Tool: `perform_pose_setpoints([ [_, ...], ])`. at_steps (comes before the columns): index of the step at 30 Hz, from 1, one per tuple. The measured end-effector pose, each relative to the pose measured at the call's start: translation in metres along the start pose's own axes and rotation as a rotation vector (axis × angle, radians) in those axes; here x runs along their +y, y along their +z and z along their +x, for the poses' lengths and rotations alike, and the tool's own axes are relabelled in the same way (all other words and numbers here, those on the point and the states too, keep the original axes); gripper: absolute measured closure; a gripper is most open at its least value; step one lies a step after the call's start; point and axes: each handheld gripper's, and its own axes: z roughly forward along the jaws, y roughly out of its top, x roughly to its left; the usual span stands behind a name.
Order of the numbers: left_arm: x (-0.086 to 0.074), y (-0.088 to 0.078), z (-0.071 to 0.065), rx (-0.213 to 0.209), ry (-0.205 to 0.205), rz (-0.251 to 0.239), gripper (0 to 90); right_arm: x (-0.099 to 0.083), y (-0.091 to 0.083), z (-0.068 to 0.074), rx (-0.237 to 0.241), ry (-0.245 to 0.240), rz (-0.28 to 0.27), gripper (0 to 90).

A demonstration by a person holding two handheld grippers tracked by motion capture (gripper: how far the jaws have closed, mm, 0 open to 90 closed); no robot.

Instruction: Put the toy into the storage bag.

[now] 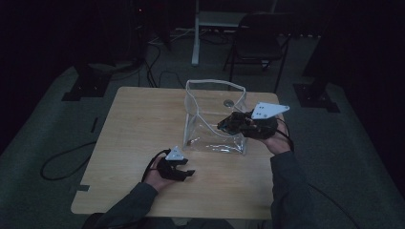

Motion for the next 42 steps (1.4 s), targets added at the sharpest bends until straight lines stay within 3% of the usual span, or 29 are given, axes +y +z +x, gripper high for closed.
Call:
perform_pose_setpoints([
  [26,0.0,0.0,0.002,-0.004,-0.014,-0.002,40.9,-0.007,0.018,0.006,0.041,-0.006,0.035,59.2],
  [42,0.0,0.0,0.001,-0.004,-0.009,-0.001,40.9,-0.01,0.028,0.007,0.047,-0.019,0.085,59.0],
])
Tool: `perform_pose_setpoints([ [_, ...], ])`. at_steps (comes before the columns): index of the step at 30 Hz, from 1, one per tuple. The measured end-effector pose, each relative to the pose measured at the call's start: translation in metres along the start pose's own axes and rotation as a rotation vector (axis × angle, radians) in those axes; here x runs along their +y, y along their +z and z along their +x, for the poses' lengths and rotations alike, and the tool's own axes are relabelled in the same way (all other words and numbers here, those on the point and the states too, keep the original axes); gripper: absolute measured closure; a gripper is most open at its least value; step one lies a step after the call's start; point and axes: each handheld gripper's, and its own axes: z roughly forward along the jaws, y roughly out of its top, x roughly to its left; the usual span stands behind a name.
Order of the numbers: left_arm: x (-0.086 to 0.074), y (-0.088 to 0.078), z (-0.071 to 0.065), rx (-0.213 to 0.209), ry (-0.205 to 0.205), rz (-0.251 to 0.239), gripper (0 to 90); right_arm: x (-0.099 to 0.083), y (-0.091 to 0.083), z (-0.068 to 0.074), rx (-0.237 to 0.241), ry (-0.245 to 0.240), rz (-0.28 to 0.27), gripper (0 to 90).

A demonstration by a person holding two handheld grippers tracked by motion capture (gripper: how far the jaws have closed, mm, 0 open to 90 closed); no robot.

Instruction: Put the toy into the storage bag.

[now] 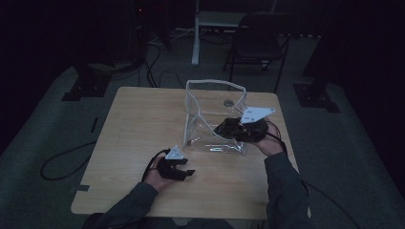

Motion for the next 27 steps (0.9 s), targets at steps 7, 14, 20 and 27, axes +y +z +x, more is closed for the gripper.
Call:
perform_pose_setpoints([
  [7,0.0,-0.0001,-0.0002,0.001,0.003,0.001,40.9,-0.001,0.002,0.0012,0.006,-0.003,0.009,59.0],
  [14,0.0,-0.0001,-0.0003,0.001,0.003,0.0,40.9,-0.0034,0.0059,0.0026,0.013,-0.006,0.017,59.0],
  [20,0.0,-0.0001,-0.0003,0.001,0.004,0.0,40.8,-0.0051,0.008,0.0033,0.019,-0.003,0.022,58.9],
  [27,0.0,-0.0002,-0.0005,0.002,0.006,0.0,40.8,-0.0057,0.0096,0.0038,0.023,-0.009,0.032,58.8],
])
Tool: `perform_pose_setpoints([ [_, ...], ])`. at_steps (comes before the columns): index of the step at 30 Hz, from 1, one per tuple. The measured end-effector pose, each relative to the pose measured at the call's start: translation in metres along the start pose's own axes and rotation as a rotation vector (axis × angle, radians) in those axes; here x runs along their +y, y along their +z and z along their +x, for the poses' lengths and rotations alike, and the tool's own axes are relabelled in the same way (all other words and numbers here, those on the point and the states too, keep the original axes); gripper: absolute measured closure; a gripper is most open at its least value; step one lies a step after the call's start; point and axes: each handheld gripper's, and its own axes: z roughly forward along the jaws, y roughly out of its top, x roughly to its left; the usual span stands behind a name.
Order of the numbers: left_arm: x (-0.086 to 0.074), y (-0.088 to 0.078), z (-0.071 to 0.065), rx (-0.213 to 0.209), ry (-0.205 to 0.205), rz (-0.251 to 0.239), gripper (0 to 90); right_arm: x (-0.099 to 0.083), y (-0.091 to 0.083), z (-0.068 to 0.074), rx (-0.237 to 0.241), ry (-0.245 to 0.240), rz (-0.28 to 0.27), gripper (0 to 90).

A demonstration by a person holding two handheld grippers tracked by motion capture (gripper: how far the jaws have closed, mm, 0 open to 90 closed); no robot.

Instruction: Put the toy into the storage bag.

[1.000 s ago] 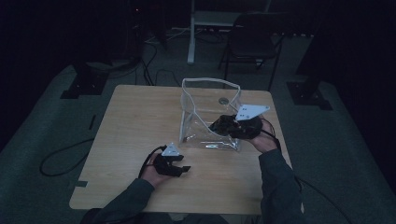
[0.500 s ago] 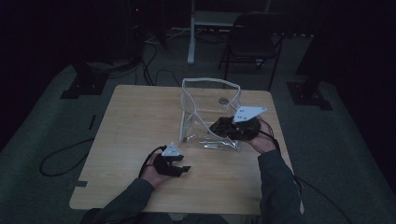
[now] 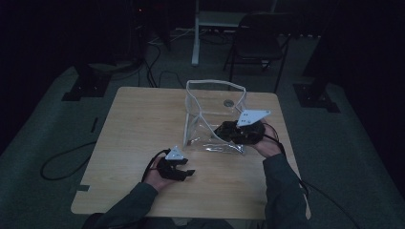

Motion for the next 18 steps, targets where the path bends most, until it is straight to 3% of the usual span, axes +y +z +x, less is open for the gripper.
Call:
perform_pose_setpoints([
  [18,0.0,0.0,-0.0005,0.001,0.003,0.0,40.8,-0.0017,0.0062,0.0021,0.014,-0.01,0.041,57.6],
])
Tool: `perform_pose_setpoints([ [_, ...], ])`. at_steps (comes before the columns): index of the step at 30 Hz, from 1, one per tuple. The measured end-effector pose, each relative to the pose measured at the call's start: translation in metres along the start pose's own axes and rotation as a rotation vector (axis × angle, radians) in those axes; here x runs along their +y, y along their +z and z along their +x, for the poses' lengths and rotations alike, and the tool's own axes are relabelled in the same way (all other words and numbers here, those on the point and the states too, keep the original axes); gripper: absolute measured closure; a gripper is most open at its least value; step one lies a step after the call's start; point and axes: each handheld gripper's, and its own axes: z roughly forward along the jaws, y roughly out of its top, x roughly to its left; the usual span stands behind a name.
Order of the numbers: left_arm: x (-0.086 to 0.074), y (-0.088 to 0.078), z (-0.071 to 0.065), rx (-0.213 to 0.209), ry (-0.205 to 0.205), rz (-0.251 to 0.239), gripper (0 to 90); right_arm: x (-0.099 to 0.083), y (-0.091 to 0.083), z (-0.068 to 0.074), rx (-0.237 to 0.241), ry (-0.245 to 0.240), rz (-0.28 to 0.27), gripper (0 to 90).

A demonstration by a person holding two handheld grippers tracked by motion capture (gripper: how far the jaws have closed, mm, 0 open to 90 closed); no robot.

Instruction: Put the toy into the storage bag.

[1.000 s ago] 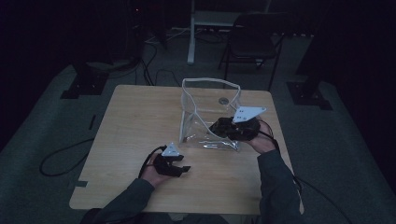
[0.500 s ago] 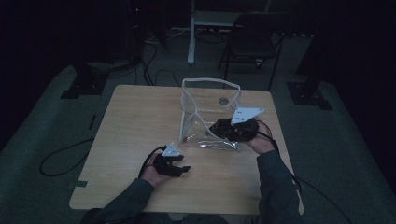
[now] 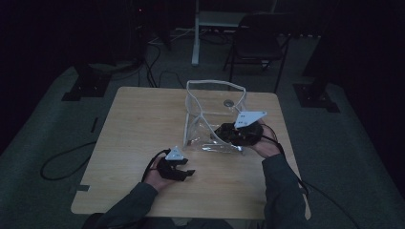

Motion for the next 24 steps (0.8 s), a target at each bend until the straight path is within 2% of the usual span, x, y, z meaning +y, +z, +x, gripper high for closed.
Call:
perform_pose_setpoints([
  [15,0.0,0.0,-0.0001,0.001,0.0,0.0,40.8,-0.0033,0.0019,0.0003,0.021,0.002,0.012,53.8],
  [18,0.0,0.0001,-0.0002,0.001,-0.001,-0.001,40.8,-0.0028,0.0006,-0.0008,0.038,0.013,-0.013,54.9],
  [24,0.0,0.0002,-0.0003,-0.001,0.001,-0.002,40.6,-0.0031,-0.002,-0.0022,0.031,0.02,-0.029,55.1],
])
